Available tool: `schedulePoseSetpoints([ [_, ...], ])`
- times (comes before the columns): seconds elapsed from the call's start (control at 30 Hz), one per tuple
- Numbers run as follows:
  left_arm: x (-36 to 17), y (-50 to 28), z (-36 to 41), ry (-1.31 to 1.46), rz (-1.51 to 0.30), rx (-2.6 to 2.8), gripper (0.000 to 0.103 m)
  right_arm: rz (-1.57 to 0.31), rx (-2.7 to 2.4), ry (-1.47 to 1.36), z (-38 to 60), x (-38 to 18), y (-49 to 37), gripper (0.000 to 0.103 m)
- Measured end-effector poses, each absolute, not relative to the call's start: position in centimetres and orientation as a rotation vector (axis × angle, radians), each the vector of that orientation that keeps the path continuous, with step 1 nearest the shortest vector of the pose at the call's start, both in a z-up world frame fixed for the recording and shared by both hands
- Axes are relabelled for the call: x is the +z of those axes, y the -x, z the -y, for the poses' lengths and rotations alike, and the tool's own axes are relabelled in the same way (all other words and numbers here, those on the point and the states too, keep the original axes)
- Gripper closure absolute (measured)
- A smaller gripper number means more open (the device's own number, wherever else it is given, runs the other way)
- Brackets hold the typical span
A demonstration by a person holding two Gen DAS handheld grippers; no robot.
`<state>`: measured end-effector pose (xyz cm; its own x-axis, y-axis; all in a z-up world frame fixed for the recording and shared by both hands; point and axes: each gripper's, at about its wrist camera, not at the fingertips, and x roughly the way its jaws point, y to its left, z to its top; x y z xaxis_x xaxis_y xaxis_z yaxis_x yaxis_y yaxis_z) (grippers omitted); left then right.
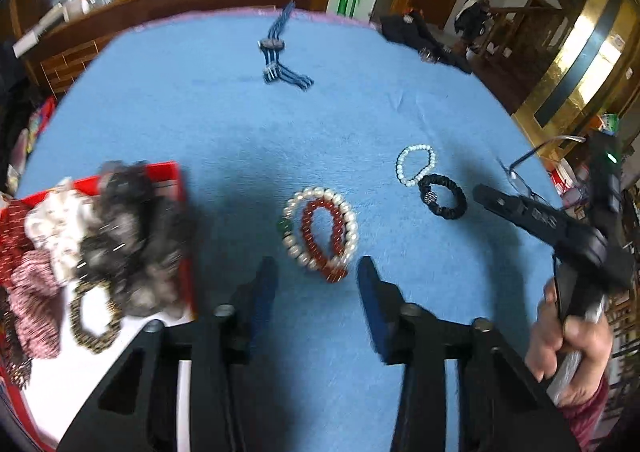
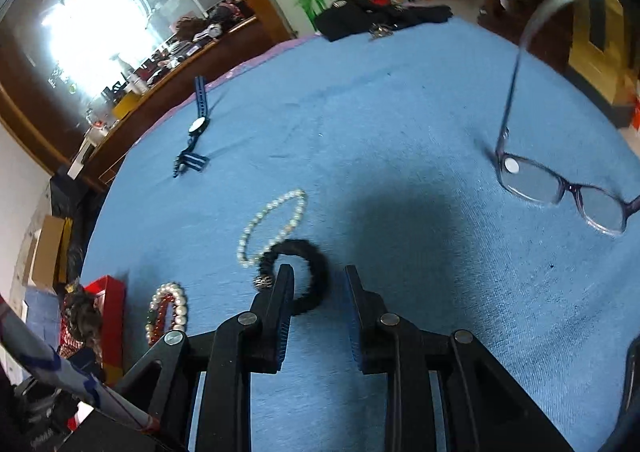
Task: Organize jewelry
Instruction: 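Move both tools back to the bracelets on the table, then grasp the red bead bracelet with the left tool while the right grasps the black beaded bracelet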
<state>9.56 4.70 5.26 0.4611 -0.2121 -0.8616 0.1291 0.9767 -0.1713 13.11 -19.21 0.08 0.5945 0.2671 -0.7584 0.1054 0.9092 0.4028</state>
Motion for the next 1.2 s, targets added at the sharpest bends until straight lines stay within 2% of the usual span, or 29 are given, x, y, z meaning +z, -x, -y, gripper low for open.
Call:
schedulePoseSetpoints([
  [0.1,4.0,-11.6,-3.8,0.099,-1.126,-0.212,0.074,-0.935,0.102,-0.448,19.6,0.0,-13.1,0.077],
  [0.53,1.9,-14.9,-3.1,0.057,-1.171,-0.157,0.075,-0.910,0.109,-0.472,19.7,0.6,-12.8,0.077],
  [0.67,2.1,-14.6,-2.8,0.047,-1.174,-0.172,0.085,-0.913,0.101,-0.468,19.8,0.5,-13.0,0.077],
  [1.13,0.9,-15.1,-2.3,0.009,-1.178,-0.162,0.085,-0.923,0.093,-0.453,19.8,0.0,-13.3,0.077],
  [1.2,0.9,-14.9,-2.1,0.001,-1.165,-0.166,0.097,-0.930,0.092,-0.444,19.7,-0.2,-13.5,0.077],
])
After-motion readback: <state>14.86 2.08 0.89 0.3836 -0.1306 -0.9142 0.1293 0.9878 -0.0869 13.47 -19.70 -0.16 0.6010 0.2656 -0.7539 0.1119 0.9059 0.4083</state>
